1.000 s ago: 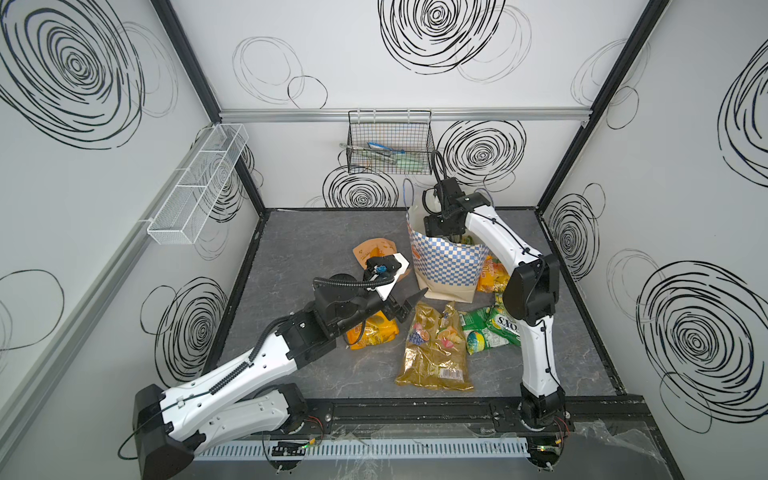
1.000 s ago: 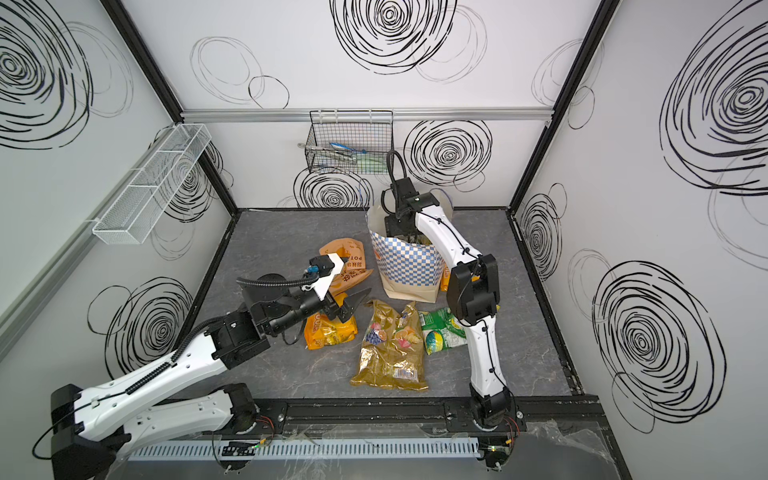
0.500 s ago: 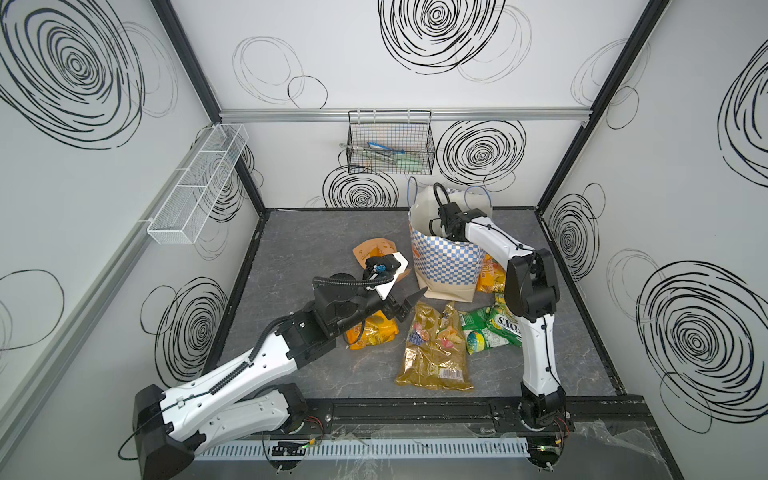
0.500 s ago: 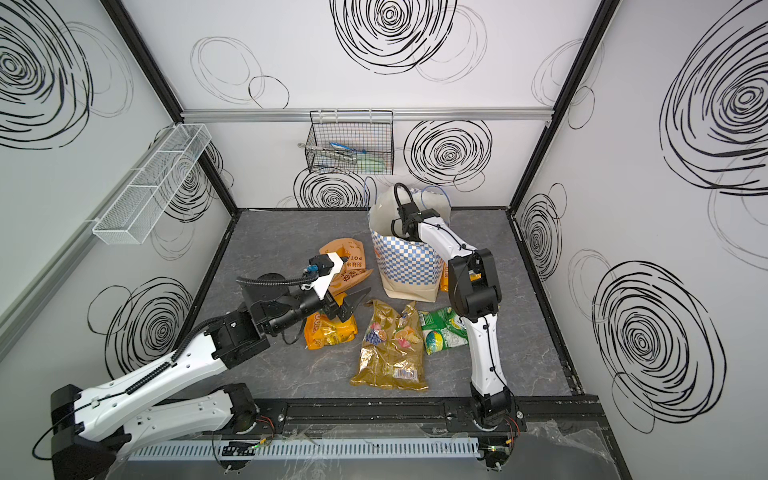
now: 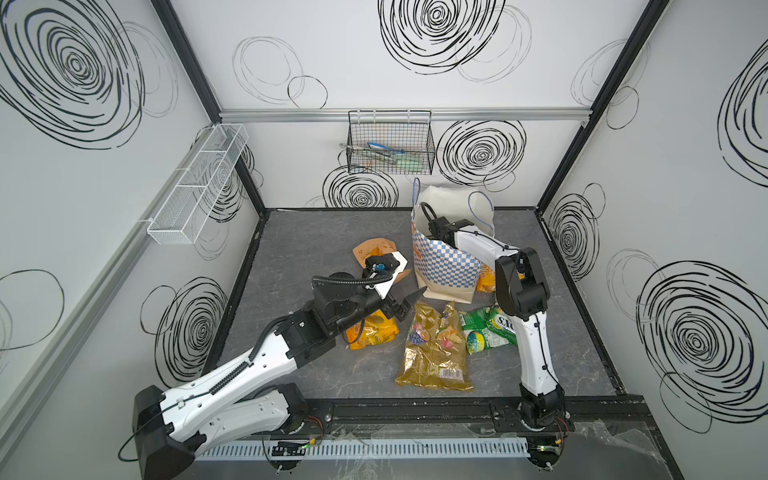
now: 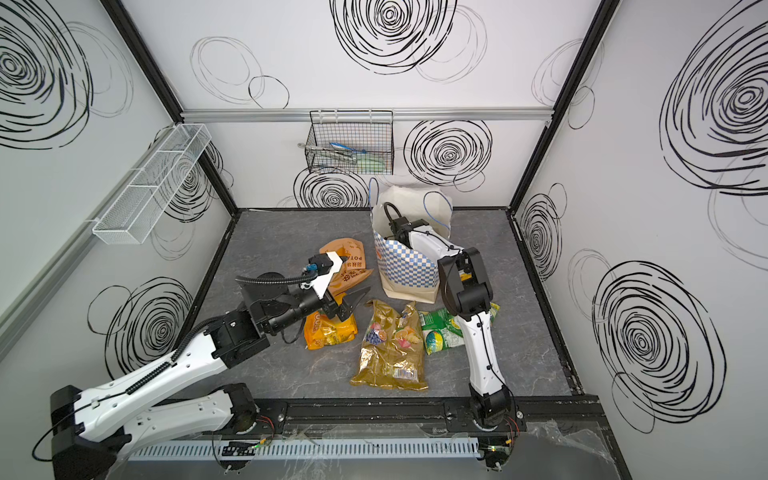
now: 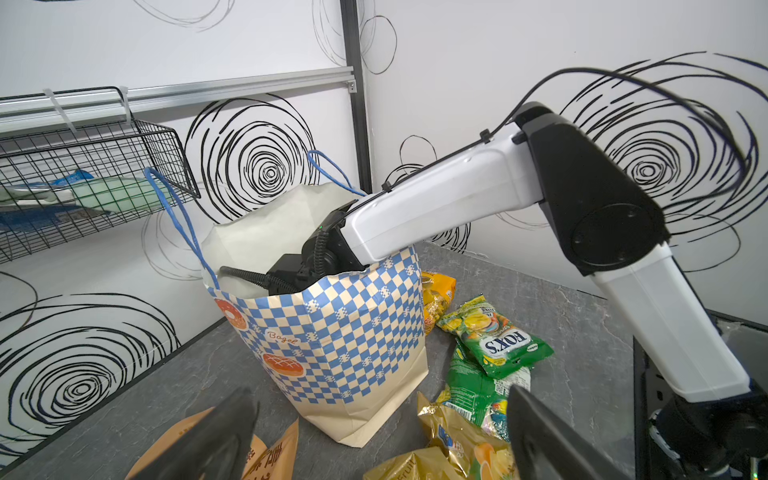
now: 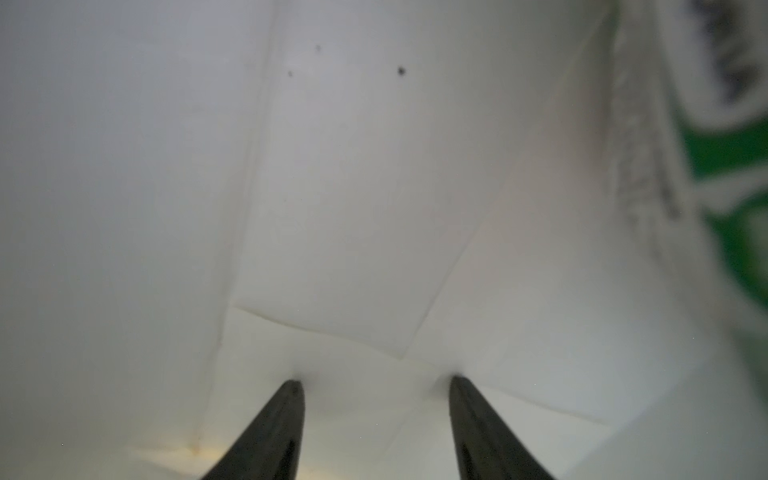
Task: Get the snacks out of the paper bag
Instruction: 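Reach down into the bag and grasp the green spring-tea candy packet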
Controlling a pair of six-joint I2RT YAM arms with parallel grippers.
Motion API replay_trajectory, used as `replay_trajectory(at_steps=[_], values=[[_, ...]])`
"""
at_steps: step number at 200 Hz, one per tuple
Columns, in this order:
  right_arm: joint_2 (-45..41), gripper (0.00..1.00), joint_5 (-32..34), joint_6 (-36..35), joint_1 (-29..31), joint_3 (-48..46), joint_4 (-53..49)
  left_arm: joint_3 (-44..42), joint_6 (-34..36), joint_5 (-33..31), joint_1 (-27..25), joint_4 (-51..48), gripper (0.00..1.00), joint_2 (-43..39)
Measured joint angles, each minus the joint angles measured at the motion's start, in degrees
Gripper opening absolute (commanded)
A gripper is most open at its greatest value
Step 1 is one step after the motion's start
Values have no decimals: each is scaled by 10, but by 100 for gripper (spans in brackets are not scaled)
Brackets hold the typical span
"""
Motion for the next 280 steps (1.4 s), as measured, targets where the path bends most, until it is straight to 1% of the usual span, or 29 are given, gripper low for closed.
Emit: replay_trajectory(at_steps=[10,14,18,19,20,24,36,54,64,71,83,108,136,160,182,210,241,260,280], values=[[-2,57,-2,-1,3,10,-10,0,0,0,0,0,96,0],[-3,60,2,1,5,14,-13,0,0,0,0,0,96,0],[-5,66,5,0,6,18,-16,0,0,0,0,0,96,0],[-5,69,6,0,6,18,-16,0,0,0,0,0,96,0],[-6,69,7,2,7,19,-16,0,0,0,0,0,96,0],[-10,75,13,1,8,20,-19,0,0,0,0,0,96,0],[-25,81,50,11,11,21,-28,0,0,0,0,0,96,0],[-56,84,125,23,15,-1,-34,0,0,0,0,0,96,0],[-70,81,168,33,15,-17,-42,0,-1,1,0,0,96,0],[-71,78,185,39,12,-25,-49,0,-2,2,0,0,96,0],[-67,75,195,46,1,-40,-56,0,-2,3,0,0,96,0],[-45,70,181,47,-12,-72,-54,0,-3,4,0,0,96,0],[-35,69,154,41,-4,-75,-52,0,-3,4,1,0,96,0],[-33,76,146,40,0,-64,-50,0,-3,4,4,0,96,0],[-24,78,158,41,-3,-27,-31,0,-4,7,7,0,96,0],[-24,82,190,45,-13,27,52,0,-5,9,10,0,96,0],[-22,83,204,47,-38,36,152,0,-5,9,12,0,96,0],[-18,84,179,47,-58,27,211,0,-6,11,16,1,96,0],[-16,85,121,49,-78,-11,282,0,-7,13,19,1,96,0]])
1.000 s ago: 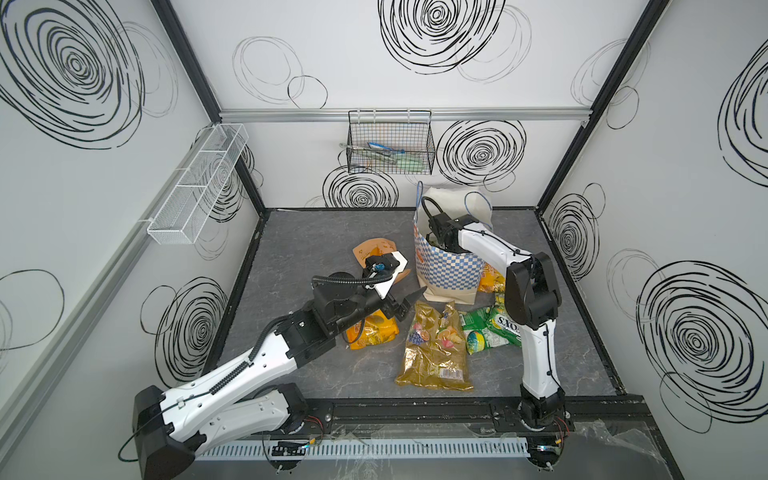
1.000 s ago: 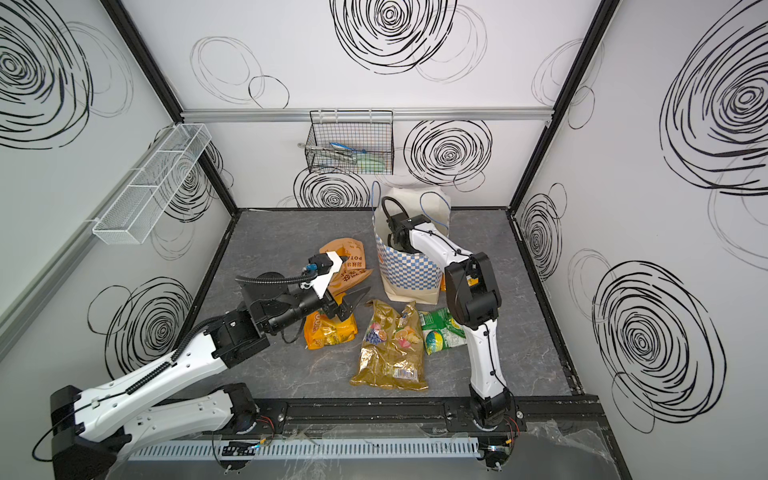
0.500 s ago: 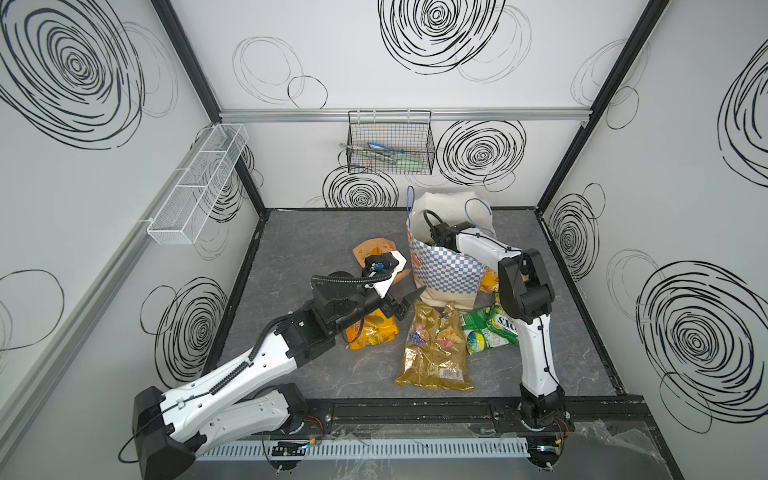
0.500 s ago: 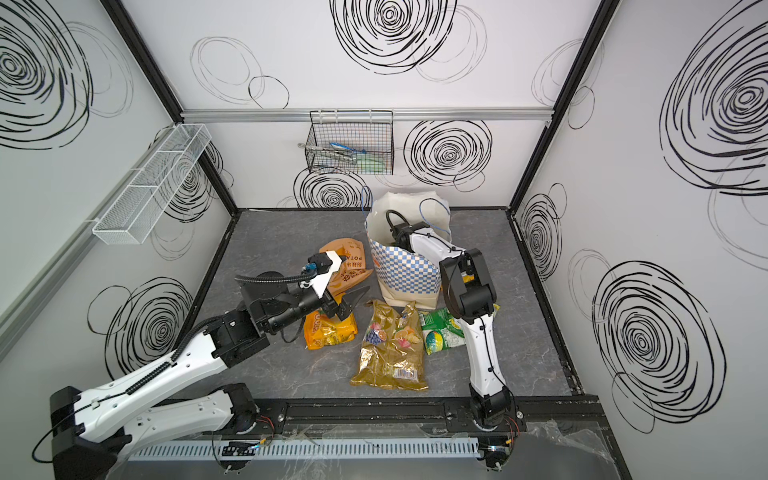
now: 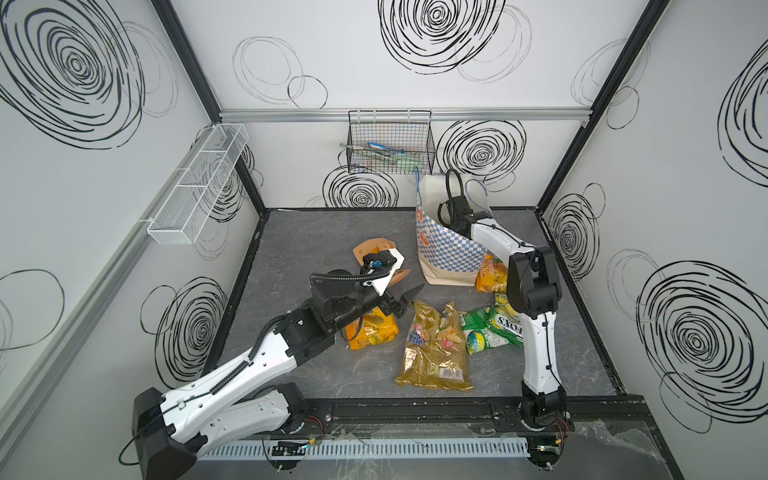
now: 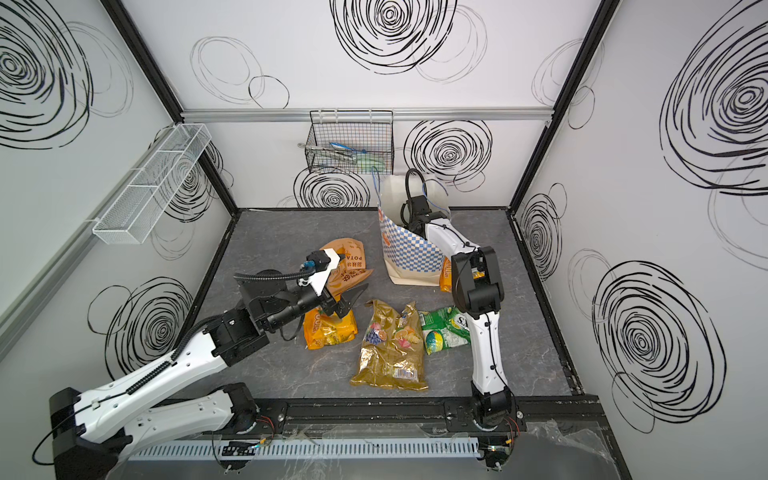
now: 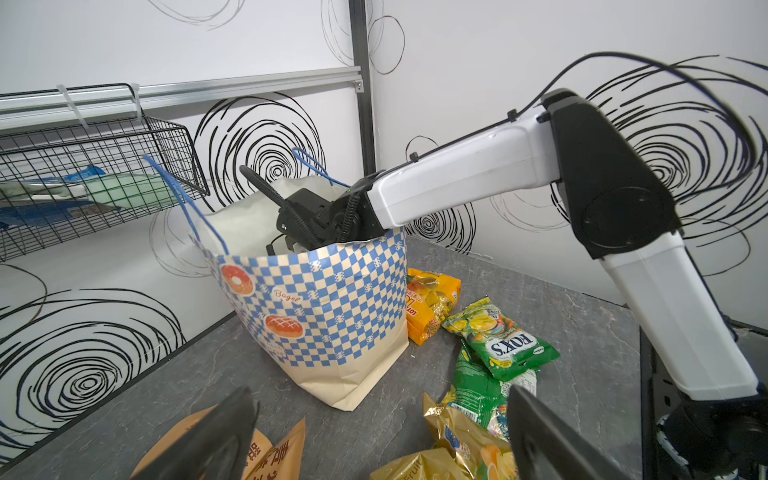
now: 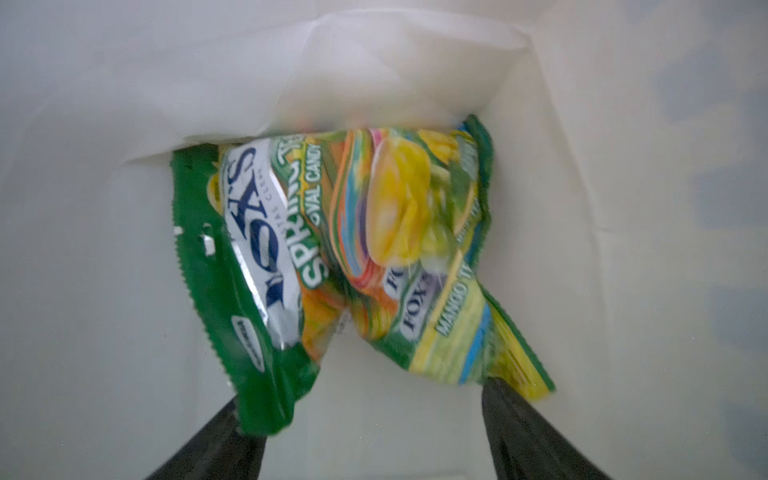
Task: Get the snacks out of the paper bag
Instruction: 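Reach down into the bag and grasp the green spring-tea candy packet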
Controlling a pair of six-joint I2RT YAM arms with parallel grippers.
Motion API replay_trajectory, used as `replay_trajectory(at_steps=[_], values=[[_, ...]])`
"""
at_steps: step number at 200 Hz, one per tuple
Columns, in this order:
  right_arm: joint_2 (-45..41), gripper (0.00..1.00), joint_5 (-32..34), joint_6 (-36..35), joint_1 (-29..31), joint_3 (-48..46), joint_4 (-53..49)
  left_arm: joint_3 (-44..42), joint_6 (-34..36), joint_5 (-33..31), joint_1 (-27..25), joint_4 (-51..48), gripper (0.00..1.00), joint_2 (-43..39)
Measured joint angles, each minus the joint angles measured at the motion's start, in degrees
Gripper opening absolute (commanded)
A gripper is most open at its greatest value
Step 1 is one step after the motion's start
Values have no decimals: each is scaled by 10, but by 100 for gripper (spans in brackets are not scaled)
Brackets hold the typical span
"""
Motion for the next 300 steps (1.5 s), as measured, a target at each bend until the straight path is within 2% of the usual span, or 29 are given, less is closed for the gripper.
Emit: replay_trajectory(at_steps=[34,57,69,87,105,124,203,208,219,224,235,250,263,300], values=[[6,87,-106,2,-21,-58,92,0,-1,0,0,3,96,0],[6,88,-147,0,-24,-63,115,0,-2,1,2,3,96,0],[4,85,-162,-1,-24,-65,128,0,-2,1,4,3,96,0],[-13,60,-179,-3,-24,-90,159,0,-2,1,6,3,96,0],[-38,22,-195,-8,-27,-125,200,0,-3,2,7,4,96,2],[-44,0,-210,-8,-28,-135,226,0,-4,3,7,7,96,4],[-52,0,-221,-4,-20,-122,229,0,-6,7,11,13,96,8],[-57,11,-220,-5,-19,-122,229,0,-6,7,11,13,96,8],[-70,51,-216,-6,-16,-123,230,0,-7,8,11,12,96,8],[-78,66,-210,-7,-15,-125,234,0,-7,8,11,12,96,8],[-94,85,-198,-9,-14,-130,247,0,-8,9,11,13,96,8],[-105,95,-182,-10,-11,-131,270,0,-8,10,11,12,96,8],[-102,99,-169,-10,-10,-128,281,0,-8,10,11,13,96,8],[-31,97,-156,0,-4,-71,278,0,-8,11,11,12,96,8]])
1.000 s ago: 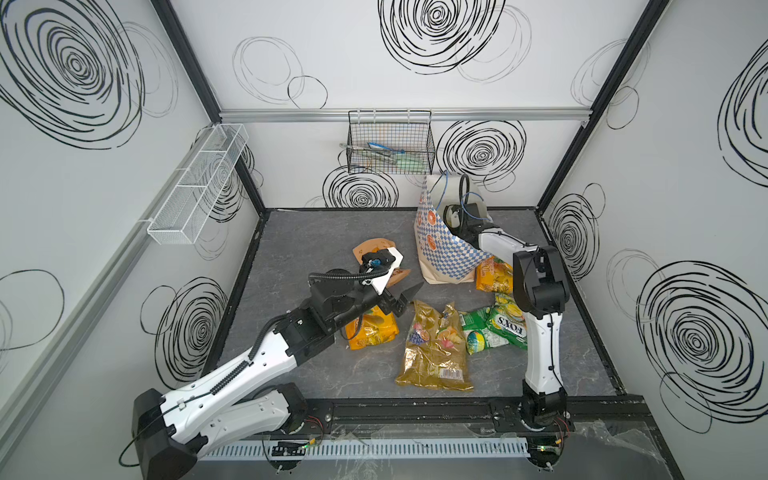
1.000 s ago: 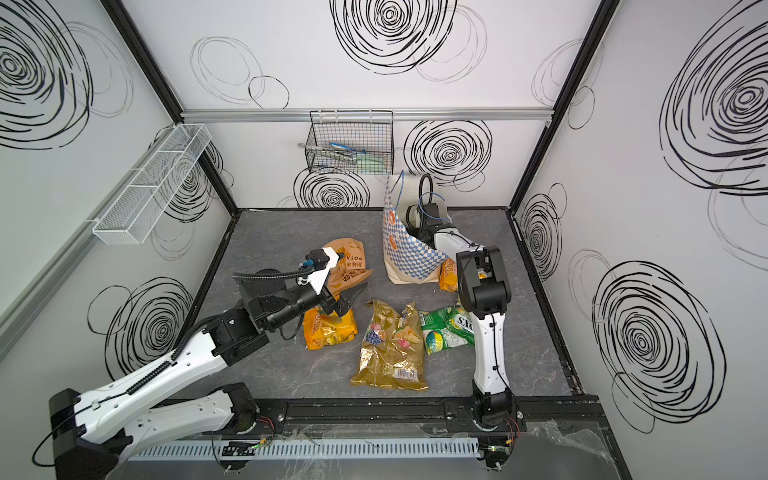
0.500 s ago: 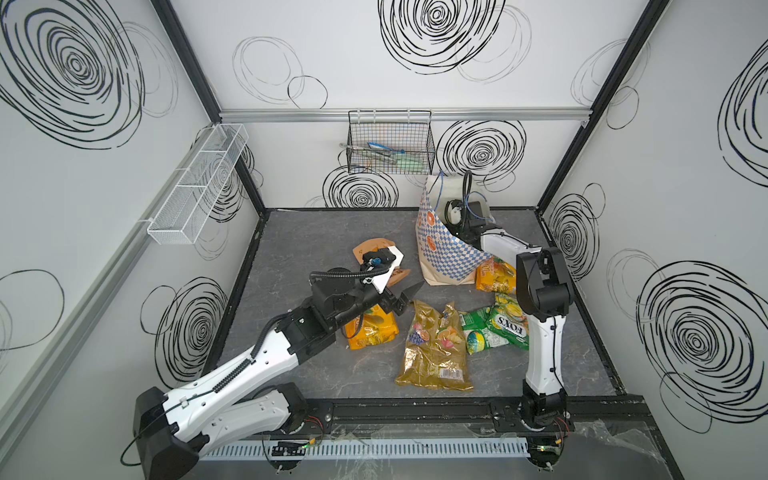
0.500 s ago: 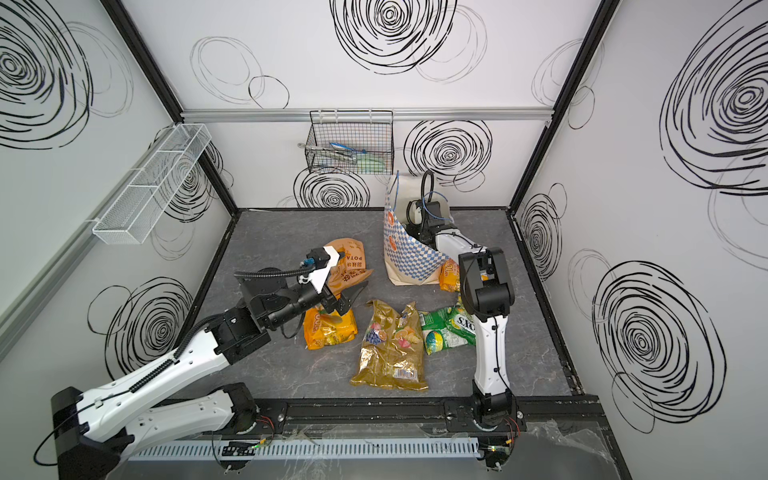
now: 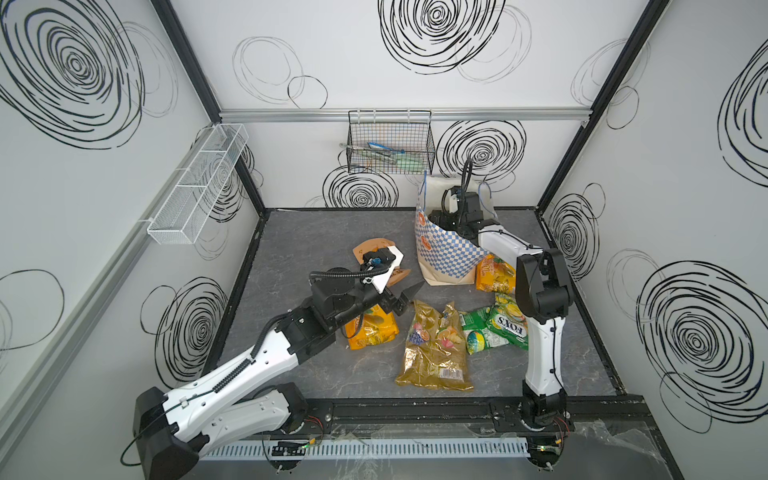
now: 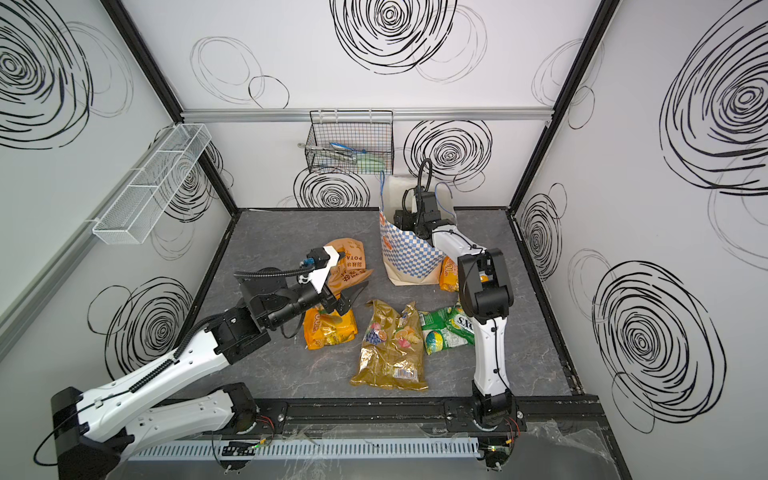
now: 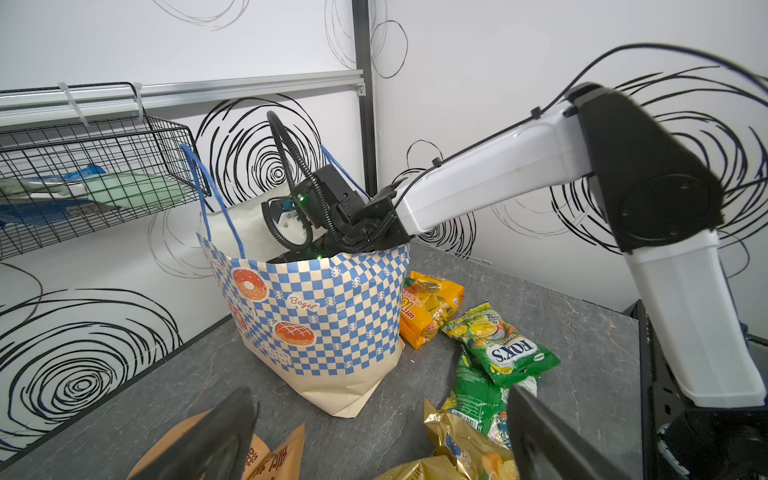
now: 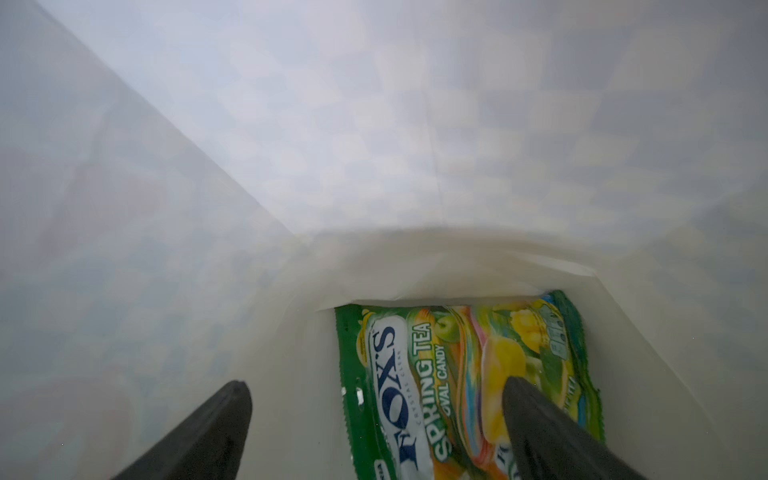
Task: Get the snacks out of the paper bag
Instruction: 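Reach down into the bag and grasp the green spring-tea candy packet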
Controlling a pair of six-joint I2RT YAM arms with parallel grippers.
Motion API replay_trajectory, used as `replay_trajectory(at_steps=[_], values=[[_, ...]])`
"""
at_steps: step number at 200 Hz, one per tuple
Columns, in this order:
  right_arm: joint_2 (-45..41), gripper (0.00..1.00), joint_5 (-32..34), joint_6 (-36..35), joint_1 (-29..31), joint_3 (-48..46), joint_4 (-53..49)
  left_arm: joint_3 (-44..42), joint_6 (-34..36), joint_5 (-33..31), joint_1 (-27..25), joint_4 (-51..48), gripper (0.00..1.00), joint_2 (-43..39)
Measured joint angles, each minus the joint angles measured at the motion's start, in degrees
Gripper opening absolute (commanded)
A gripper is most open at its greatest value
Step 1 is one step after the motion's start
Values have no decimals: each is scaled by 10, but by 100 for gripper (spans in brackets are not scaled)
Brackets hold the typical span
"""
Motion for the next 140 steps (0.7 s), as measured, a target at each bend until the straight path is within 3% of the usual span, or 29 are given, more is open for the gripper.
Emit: replay_trajectory(at_steps=[81,105,140], values=[[139,100,-35,42,3,146,-43,0,-5,9,13,2,96,-1],[162,80,-37,45,7,179,-59,0,-10,16,21,4,96,-1],[179,40,-40,56,9,195,-76,0,-13,19,25,4,96,-1]])
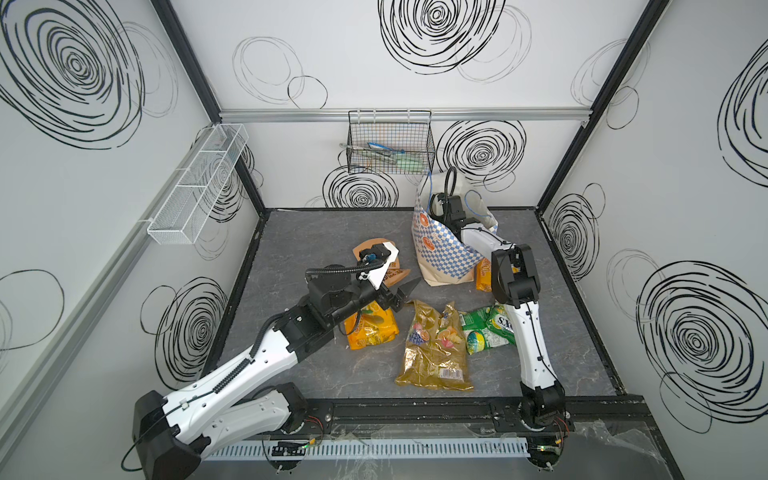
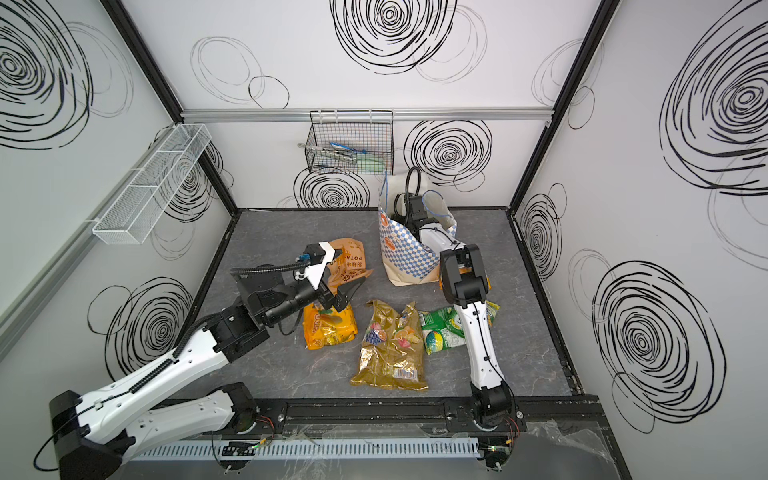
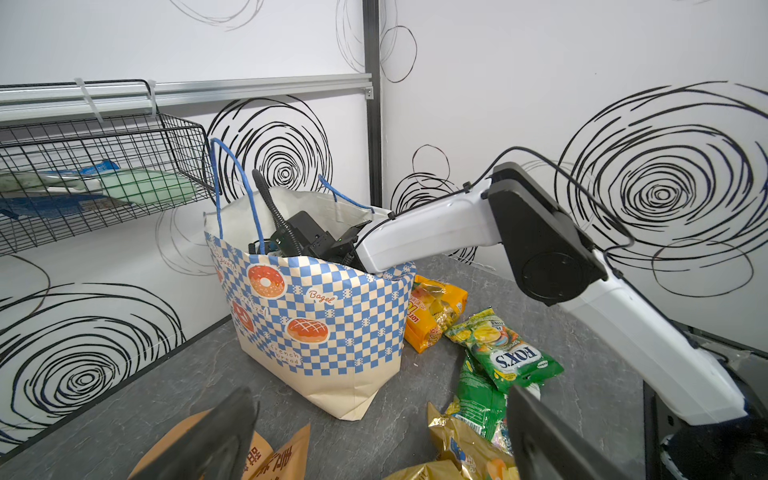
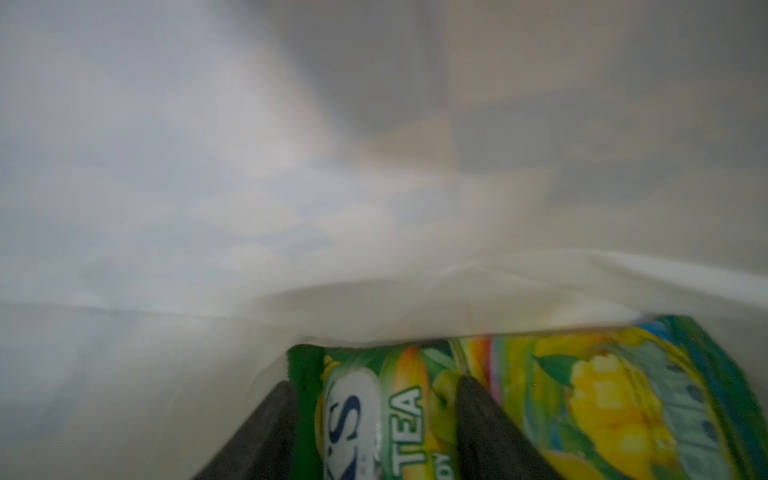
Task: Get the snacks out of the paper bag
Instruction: 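Reach down into the bag and grasp the green spring-tea candy packet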
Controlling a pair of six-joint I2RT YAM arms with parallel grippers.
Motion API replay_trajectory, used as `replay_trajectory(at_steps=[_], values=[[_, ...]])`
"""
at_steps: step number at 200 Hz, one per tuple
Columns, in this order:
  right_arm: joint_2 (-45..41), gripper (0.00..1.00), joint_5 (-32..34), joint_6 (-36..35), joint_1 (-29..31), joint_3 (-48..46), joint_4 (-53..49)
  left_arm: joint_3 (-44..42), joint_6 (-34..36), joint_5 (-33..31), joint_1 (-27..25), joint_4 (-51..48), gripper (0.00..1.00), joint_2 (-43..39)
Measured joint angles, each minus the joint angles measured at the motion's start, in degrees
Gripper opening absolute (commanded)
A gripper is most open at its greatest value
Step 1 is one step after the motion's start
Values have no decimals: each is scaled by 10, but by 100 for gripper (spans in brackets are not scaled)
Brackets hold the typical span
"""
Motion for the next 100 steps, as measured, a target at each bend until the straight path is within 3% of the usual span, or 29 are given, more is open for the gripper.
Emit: replay_trajectory(at_steps=[30,57,100], values=[[0,17,-8,4,0,1,-17,0,-1,4,1,0,96,-1],[-4,3,-15,8,0,2,-26,0,-3,8,2,0,96,-1],[-39,0,-25,9,3,0,-73,0,-4,9,3,0,96,-1]])
